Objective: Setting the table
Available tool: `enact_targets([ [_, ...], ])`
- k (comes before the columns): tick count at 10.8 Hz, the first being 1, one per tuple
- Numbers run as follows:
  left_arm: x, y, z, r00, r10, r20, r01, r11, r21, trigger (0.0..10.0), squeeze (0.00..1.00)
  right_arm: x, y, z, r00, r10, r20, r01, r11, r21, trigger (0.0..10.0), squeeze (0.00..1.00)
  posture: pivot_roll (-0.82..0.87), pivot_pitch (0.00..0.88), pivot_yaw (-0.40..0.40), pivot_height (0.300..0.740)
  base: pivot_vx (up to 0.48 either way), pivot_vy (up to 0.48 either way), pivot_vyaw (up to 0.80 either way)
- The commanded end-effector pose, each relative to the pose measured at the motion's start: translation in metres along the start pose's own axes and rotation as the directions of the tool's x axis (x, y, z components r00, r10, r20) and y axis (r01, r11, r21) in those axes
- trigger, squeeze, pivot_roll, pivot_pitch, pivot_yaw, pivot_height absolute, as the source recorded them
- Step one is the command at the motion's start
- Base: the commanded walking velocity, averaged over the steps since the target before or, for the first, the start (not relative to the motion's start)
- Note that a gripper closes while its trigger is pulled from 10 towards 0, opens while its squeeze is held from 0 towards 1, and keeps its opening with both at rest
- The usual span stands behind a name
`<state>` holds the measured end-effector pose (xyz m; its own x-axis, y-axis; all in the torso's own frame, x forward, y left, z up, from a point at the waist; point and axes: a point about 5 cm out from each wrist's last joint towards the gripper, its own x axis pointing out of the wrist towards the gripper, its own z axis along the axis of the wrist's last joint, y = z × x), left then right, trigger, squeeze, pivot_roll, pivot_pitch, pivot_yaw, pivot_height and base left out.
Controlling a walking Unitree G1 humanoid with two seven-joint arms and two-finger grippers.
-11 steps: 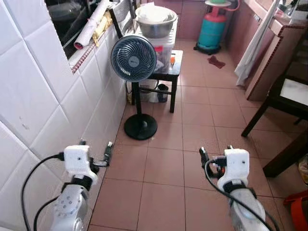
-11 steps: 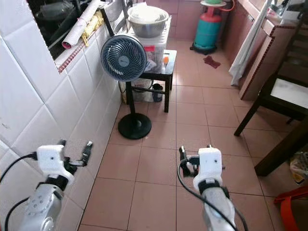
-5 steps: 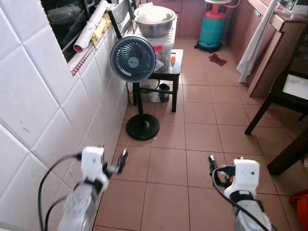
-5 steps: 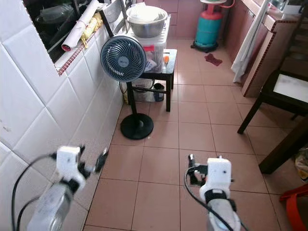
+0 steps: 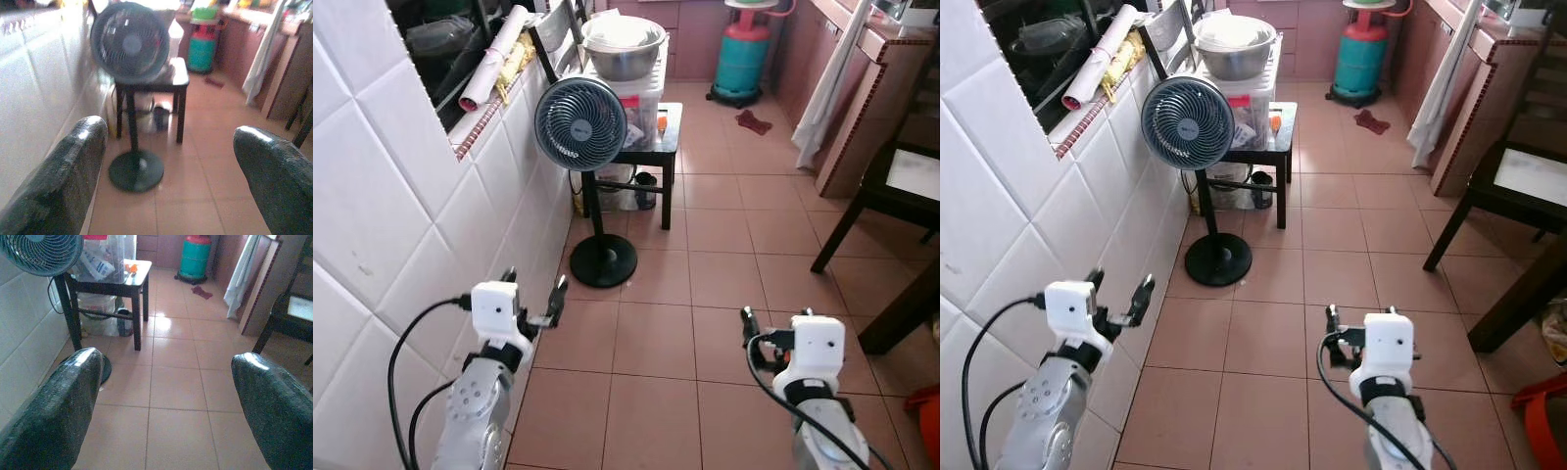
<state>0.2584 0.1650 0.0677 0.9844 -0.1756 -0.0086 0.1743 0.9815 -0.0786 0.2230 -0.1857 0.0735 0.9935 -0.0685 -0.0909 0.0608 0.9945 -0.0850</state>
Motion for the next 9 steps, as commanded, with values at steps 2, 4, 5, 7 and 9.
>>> enact_targets([
  [2, -0.004, 0.002, -0.011, 0.997, 0.014, -0.082, -0.015, 1.0, -0.012, 10.0, 0.0, 0.001, 0.0, 0.004, 1.0, 0.007, 0.018, -0.007, 1.0, -0.006, 10.0, 0.0, -0.07, 0.011, 0.062, 0.74, 0.0, 0.0, 0.0],
  [4, -0.005, 0.003, -0.013, 0.993, -0.013, -0.119, 0.013, 1.0, 0.002, 10.0, 0.0, 0.003, -0.001, 0.003, 1.0, 0.013, 0.016, -0.013, 1.0, -0.018, 10.0, 0.0, -0.05, 0.001, 0.063, 0.74, 0.0, 0.0, 0.0],
  [5, -0.007, 0.007, -0.012, 0.993, -0.001, -0.12, 0.001, 1.0, 0.004, 10.0, 0.0, 0.004, -0.002, 0.002, 1.0, 0.01, 0.014, -0.01, 1.0, -0.023, 10.0, 0.0, -0.04, 0.0, 0.063, 0.74, 0.0, 0.0, 0.0],
  [7, -0.011, 0.013, -0.015, 0.988, 0.047, -0.15, -0.05, 0.999, -0.019, 10.0, 0.0, 0.007, -0.008, 0.001, 1.0, -0.024, 0.004, 0.024, 1.0, -0.013, 10.0, 0.0, -0.04, 0.0, 0.054, 0.74, 0.0, 0.0, 0.0],
  [9, -0.009, 0.005, -0.02, 0.986, 0.018, -0.167, -0.016, 1.0, 0.009, 10.0, 0.0, 0.009, -0.003, 0.001, 1.0, -0.007, -0.006, 0.007, 1.0, -0.023, 10.0, 0.0, -0.05, 0.001, 0.059, 0.74, 0.0, 0.0, -0.28],
])
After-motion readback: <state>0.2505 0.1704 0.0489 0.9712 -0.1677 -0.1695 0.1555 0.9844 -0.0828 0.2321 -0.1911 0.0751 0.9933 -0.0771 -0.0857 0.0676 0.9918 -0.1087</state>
